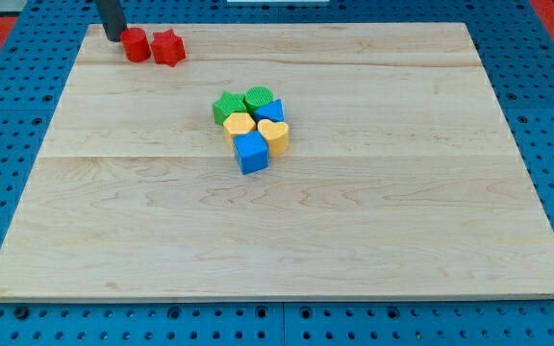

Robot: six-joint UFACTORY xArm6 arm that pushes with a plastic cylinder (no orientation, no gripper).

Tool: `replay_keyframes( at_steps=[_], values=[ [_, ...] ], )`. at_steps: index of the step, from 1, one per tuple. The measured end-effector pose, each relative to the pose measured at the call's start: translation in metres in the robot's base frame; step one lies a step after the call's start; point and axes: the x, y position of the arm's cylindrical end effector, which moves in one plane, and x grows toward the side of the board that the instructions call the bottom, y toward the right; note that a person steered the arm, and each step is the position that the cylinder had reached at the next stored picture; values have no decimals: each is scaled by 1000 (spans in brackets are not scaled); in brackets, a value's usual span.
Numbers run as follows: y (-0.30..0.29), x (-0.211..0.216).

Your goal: Move the red circle along with red star to the top center

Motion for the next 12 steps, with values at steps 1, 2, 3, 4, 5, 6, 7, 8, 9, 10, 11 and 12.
replay_keyframes(
  at_steps=[1, 2, 3, 4, 5, 6, 7, 8, 9, 10, 11, 12],
  values=[
    [5, 1],
    [5, 1],
    [-9, 1],
    [-10, 16],
    [5, 23],
    [27, 23],
    [47, 23],
    [66, 23],
    [85, 23],
    [103, 23],
    [123, 23],
    [149, 23]
  ],
)
